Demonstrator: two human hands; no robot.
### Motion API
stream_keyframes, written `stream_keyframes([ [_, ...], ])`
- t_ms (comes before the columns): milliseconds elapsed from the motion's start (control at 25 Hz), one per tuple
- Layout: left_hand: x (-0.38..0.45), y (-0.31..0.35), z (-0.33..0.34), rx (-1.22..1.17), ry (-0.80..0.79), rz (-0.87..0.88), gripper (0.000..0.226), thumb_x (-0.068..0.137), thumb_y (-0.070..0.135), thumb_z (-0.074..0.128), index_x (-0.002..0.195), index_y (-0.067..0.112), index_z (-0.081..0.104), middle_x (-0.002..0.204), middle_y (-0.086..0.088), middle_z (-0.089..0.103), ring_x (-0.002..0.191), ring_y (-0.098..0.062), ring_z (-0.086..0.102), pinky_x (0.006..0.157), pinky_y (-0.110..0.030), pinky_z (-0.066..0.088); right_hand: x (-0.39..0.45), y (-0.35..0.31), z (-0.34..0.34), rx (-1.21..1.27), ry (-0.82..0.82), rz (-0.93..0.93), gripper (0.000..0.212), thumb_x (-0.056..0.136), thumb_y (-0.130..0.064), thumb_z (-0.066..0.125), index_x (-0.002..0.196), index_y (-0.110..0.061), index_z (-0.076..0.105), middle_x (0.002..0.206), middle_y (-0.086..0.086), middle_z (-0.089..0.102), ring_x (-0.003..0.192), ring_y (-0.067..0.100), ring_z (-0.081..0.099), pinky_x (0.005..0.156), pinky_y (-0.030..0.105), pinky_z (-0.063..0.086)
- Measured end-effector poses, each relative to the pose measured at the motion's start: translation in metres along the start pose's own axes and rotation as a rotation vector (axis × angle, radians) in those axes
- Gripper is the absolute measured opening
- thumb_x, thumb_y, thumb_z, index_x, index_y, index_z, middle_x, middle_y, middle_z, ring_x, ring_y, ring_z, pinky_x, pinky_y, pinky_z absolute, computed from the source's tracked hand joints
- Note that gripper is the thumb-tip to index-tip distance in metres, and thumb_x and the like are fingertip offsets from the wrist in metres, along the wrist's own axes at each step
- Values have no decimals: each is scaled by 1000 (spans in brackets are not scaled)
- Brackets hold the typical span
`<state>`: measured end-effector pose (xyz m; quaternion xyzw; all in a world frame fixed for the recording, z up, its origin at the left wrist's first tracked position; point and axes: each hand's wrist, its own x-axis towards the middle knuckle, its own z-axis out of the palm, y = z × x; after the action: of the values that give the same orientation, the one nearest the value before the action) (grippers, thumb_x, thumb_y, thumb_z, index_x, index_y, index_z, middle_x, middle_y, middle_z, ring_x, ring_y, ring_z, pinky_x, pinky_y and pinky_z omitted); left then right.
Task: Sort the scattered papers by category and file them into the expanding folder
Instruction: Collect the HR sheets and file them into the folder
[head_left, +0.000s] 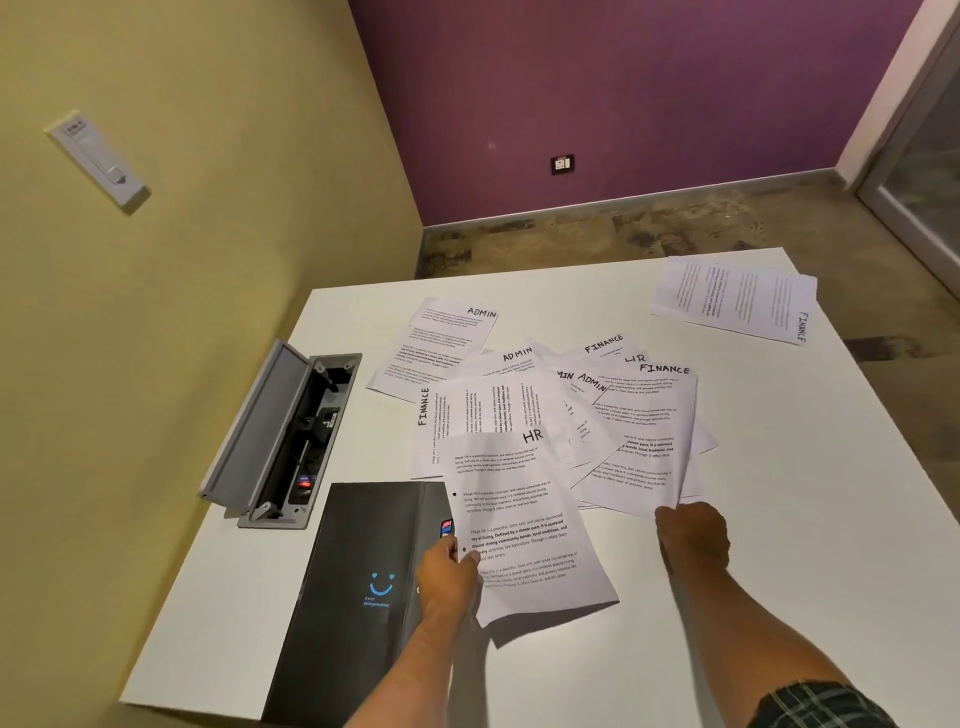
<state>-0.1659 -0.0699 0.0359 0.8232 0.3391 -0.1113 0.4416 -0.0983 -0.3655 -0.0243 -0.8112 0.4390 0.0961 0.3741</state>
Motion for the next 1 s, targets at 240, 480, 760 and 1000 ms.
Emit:
stream_keyframes([
  [240, -6, 1, -5, -13, 38, 9, 13, 93, 6, 64, 104, 12, 68, 91, 2, 68, 74, -12, 62, 66, -21, 46, -17, -6, 2, 588, 38, 30, 26, 82, -11, 63, 105, -16, 54, 93, 11, 74, 65, 32, 73, 57, 30, 54],
  [480, -11, -3, -2, 24, 20, 27, 8, 91, 10, 65, 97, 14, 68, 96, -2, 74, 81, -19, 68, 73, -29, 55, -27, -9, -13, 887, 53, 53, 35, 82, -2, 65, 116, -13, 62, 83, 15, 69, 48, 24, 56, 45, 23, 42],
  [760, -15, -7, -2, 45, -23, 48, 10, 92, 8, 63, 100, 10, 69, 98, -3, 74, 85, -20, 69, 72, -25, 53, -45, -24, -41, 1072, 140, -113, 37, 89, -20, 71, 63, -20, 45, 61, 2, 45, 46, 14, 41, 47, 25, 35],
  [1000, -20, -9, -3, 26, -55, 42, 9, 94, 9, 62, 100, 10, 67, 99, -3, 73, 83, -17, 68, 60, -15, 49, -80, -121, -49, 1214, 26, -267, 15, 94, -14, 68, 86, -10, 56, 52, -7, 54, 41, 8, 48, 39, 21, 36],
])
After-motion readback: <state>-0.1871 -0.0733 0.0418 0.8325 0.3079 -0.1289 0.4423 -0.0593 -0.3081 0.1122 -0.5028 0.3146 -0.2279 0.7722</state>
